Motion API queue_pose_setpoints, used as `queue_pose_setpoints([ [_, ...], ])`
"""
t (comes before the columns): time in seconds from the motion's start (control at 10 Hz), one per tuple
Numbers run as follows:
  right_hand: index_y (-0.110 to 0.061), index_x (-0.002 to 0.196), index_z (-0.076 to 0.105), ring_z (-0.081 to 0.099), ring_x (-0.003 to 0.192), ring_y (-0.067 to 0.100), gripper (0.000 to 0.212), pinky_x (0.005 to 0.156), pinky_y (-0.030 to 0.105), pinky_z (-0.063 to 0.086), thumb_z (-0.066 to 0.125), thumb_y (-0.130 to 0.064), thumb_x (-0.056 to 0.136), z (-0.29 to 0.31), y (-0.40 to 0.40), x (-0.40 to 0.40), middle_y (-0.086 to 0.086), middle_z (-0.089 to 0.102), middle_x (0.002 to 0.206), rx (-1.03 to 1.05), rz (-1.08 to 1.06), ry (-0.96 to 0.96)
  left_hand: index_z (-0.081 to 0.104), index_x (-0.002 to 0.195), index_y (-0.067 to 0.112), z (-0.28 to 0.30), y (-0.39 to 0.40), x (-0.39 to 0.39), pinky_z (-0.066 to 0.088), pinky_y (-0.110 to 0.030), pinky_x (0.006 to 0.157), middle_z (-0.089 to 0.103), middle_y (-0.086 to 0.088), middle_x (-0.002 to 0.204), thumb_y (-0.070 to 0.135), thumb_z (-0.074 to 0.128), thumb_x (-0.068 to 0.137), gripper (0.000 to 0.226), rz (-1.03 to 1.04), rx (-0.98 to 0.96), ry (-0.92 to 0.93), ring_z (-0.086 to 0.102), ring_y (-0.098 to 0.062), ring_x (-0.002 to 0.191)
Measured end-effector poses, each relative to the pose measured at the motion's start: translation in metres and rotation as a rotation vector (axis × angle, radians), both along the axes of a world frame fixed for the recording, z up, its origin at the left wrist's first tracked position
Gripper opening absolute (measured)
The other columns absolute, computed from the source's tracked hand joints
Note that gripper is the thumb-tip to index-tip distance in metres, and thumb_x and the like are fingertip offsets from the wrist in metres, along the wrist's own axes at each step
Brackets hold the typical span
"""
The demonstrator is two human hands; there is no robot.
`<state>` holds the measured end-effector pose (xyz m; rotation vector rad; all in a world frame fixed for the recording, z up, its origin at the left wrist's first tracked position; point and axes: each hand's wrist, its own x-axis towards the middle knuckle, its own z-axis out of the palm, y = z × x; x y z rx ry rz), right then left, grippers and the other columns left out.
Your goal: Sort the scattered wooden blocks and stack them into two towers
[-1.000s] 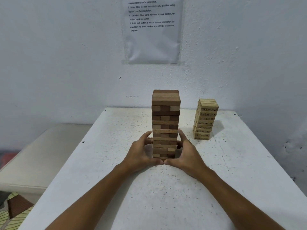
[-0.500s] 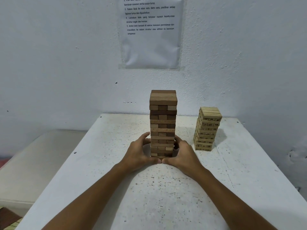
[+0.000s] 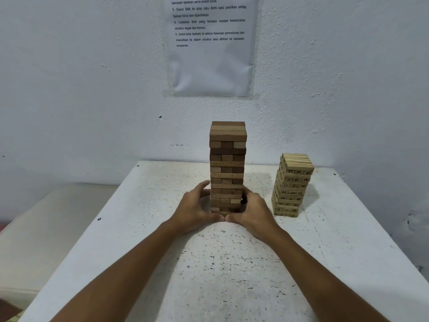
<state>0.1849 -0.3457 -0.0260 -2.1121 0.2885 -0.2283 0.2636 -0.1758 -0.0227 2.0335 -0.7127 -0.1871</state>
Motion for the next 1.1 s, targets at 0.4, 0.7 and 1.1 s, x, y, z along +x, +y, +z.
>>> queue_pose_setpoints([
  [0.4,-0.023,0.115,0.059,0.068,0.091,0.013,0.06,0.084,0.04,0.057,0.085,-0.008,0.063,0.009,0.0,0.006,-0.008,0.071,0.098,-0.016,0.01,-0.011,0.043,0.139,0.018,0.003,-0.006,0.01,0.045,-0.032,0.102,0.064,0.003,0.127,0.029,0.094,0.056,0.098,0.014,0.061,-0.02,0.057,-0.011,0.118],
  [0.7,-0.021,0.117,0.054,0.068,0.091,0.012,0.066,0.083,0.039,0.057,0.086,-0.011,0.06,0.012,-0.001,0.006,-0.007,0.071,0.099,-0.012,0.02,0.002,0.045,0.138,0.018,0.001,-0.006,0.013,0.044,-0.019,0.096,0.063,0.005,0.127,0.026,0.094,0.057,0.095,0.037,0.082,-0.009,0.055,-0.008,0.118],
  [1.1,-0.011,0.153,0.02,0.041,0.137,0.022,0.085,0.109,0.031,0.039,0.071,-0.017,0.086,0.004,0.013,-0.051,0.007,0.043,0.149,-0.097,-0.016,0.004,0.027,0.152,0.014,0.002,0.029,-0.036,0.029,-0.022,0.101,0.043,-0.001,0.15,0.04,0.087,0.065,0.109,0.176,0.111,-0.03,0.039,-0.018,0.138],
])
